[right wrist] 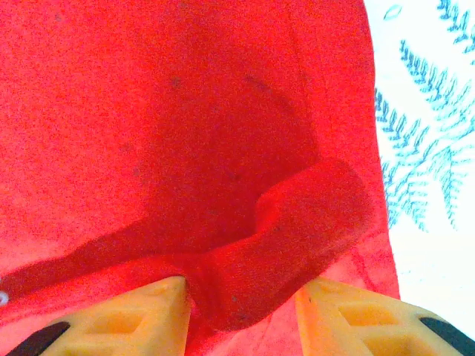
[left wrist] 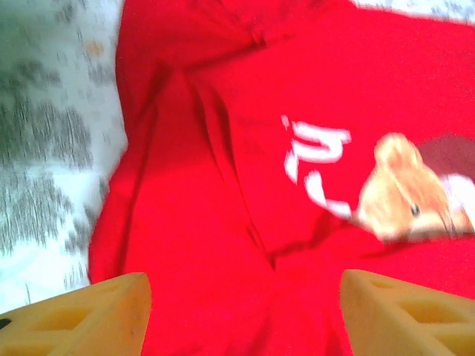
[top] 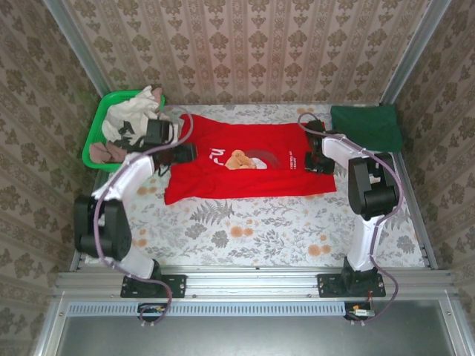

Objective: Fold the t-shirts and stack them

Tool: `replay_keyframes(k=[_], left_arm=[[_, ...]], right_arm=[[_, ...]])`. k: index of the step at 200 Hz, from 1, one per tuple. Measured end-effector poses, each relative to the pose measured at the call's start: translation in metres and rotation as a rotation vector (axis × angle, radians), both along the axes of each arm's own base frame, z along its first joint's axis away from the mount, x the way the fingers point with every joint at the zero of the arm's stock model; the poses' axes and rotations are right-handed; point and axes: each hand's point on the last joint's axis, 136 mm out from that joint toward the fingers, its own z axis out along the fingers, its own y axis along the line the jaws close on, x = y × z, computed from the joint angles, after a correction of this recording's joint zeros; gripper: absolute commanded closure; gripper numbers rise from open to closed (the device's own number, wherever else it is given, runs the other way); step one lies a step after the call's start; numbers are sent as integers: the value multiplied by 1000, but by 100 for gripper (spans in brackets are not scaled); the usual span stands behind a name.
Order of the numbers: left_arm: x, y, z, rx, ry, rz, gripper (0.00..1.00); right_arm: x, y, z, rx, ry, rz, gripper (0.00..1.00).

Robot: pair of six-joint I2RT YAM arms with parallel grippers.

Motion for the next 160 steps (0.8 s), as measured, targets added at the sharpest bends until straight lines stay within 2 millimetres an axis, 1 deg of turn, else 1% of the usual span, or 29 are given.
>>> replay_keyframes(k=[3,14,21,36,55,73,81,92,114,128,135,142,160], left_arm=[[-10,0,-2,2,4,-1,29],[-34,1,-12,9,26,0,28],[-50,3,-22,16,51,5,27],[-75,11,-44,40,115,27,26],[-94,24,-70,73,193,75,26],[-107,35,-89,91,258,120,24],[-109,39,-95,94,276,137,24],[-109,42,-100,92,293,156,26],[-101,47,-109,86,305,187,32],[-96,49,-115,87,317,199,38],[-92,50,-117,88,321,204,44],[-88,51,-119,88,325,209,53],[-78,55,-120,80,322,227,71]], right_arm=[[2,-1,0,-2,1,-2,52],[8,-4,2,-11,2,1,47],[13,-7,4,-20,-5,-2,46],[22,-12,10,-33,-18,-7,46],[34,-25,21,-49,-43,-32,45],[33,-31,24,-57,-51,-45,41],[26,-32,23,-55,-51,-43,39],[9,-28,23,-48,-39,-37,37],[-37,-7,24,6,-39,0,37],[-59,6,20,44,-32,18,37],[-66,11,17,60,-31,25,37],[-73,15,11,72,-19,29,37],[-87,14,-4,72,22,11,38]])
